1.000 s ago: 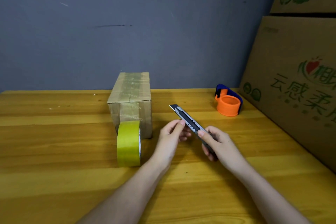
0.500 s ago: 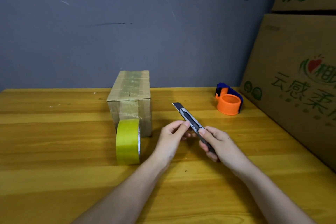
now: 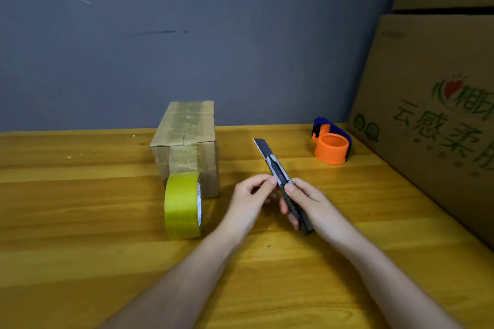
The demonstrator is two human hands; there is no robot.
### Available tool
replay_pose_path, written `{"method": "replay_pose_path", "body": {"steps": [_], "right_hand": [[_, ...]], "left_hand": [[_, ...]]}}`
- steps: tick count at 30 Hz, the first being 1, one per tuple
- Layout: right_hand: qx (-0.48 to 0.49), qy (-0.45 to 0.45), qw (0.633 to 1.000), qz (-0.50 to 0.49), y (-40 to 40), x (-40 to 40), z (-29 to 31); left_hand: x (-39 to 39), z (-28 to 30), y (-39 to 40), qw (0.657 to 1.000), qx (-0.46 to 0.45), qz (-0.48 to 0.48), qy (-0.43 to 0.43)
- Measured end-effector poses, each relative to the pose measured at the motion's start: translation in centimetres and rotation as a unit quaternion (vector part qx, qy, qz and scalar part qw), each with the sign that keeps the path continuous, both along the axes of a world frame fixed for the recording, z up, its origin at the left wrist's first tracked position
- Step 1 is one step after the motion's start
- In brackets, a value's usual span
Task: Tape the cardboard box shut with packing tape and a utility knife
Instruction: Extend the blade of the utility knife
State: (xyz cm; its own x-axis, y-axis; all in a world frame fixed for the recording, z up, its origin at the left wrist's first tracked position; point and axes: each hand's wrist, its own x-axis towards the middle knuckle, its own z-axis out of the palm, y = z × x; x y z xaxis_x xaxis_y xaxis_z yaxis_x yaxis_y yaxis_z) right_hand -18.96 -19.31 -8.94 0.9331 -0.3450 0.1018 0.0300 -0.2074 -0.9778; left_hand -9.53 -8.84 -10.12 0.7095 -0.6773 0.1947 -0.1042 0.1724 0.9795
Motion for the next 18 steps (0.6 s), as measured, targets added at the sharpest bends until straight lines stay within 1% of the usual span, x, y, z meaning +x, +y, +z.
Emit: {"method": "replay_pose_path", "body": {"steps": [2,6,10,13,18], "right_hand": [[-0.002,0.002,1.000,-0.005,0.13,-0.19,0.01],[-0.019,-0.005,0.999,-0.043,0.25,-0.20,0.20],[-0.037,-0.016,0.997,-0.065,0.33,-0.07,0.00],[-0.044,-0.022,0.997,-0.059,0.19,-0.01,-0.16],[-0.026,-0.020,0.999,-0.037,0.10,0.19,-0.47]], "left_hand": [[-0.21,0.10,0.01,1.000,-0.012,0.016,0.004],[-0.51,0.34,0.01,1.000,-0.026,0.001,-0.017],[-0.52,0.34,0.04,0.999,-0.030,0.000,-0.020],[-0.41,0.23,0.05,0.999,-0.028,0.006,-0.020],[-0.29,0.12,-0.06,1.000,-0.022,0.019,-0.004]]}}
